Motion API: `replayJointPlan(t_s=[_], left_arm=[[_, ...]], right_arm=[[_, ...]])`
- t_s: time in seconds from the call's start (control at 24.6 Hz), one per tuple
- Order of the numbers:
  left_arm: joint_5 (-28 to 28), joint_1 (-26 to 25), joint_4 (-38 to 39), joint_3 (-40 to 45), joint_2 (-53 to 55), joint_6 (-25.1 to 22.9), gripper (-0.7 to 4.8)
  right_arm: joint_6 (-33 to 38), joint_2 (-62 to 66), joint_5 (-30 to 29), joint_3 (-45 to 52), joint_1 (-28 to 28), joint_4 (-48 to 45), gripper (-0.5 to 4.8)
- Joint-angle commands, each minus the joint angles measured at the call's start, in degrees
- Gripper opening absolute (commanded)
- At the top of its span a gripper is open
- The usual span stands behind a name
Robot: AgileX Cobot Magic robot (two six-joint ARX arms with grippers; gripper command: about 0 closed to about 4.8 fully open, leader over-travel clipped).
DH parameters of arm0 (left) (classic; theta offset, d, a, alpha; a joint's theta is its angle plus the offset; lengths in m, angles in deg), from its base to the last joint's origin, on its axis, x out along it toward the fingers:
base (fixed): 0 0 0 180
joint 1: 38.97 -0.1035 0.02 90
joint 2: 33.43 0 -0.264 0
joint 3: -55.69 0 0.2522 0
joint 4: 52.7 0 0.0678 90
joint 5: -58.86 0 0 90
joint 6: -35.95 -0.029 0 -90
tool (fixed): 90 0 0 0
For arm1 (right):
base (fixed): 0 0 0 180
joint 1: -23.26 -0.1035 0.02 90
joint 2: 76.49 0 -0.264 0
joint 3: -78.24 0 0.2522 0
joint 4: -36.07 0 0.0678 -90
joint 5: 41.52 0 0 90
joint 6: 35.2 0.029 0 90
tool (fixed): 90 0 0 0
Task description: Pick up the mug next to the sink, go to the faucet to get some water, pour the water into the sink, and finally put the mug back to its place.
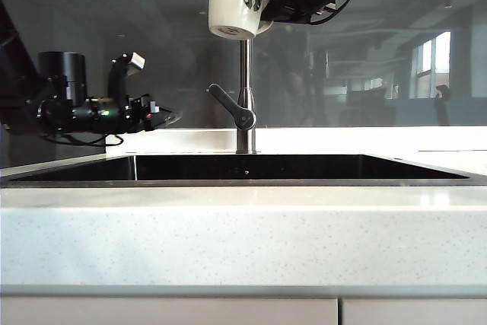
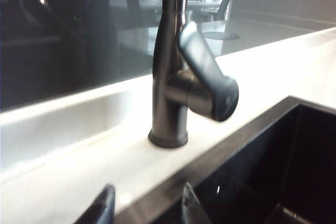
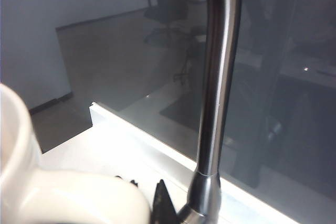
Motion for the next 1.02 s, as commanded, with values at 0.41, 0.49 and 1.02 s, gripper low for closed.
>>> replayJointPlan(t_s=[0.41, 0.49, 1.02], left_arm=[[-11.7, 1.0, 8.7, -22.7, 9.3, -0.8, 2.56], [-14.1, 1.5, 13.3, -26.0, 10.3, -1.2, 2.56], [-7.5, 5.6, 11.5, -28.7, 11.0, -2.6, 2.56]], right_arm=[[0.7, -0.6, -1.3, -1.0, -0.2, -2.2, -0.05], [0.7, -0.6, -1.3, -1.0, -0.3, -2.3, -0.05], [0.7, -0.6, -1.3, -1.0, -0.7, -1.8, -0.05]])
